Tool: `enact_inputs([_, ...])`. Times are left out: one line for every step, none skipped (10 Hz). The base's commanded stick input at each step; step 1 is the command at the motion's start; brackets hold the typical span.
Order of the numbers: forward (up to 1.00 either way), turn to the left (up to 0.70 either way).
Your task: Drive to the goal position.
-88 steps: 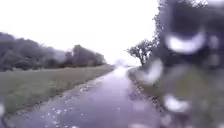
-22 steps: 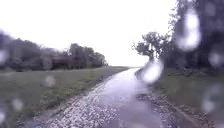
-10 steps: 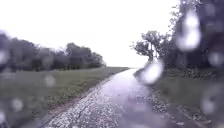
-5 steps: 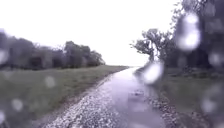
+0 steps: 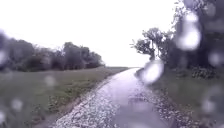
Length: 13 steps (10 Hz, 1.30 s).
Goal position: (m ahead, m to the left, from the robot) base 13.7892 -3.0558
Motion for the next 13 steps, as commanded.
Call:
enact_inputs([0.67, 0.00])
enact_inputs([0.68, 0.00])
enact_inputs([0.68, -0.03])
enact_inputs([0.70, -0.11])
enact_inputs([0.69, -0.13])
enact_inputs([0.70, -0.13])
enact_inputs([0.68, -0.13])
enact_inputs([0.69, -0.10])
enact_inputs([0.68, 0.00])
enact_inputs([0.68, 0.00])
enact_inputs([0.69, 0.00])
enact_inputs([0.70, 0.00])
enact_inputs([0.68, 0.00])
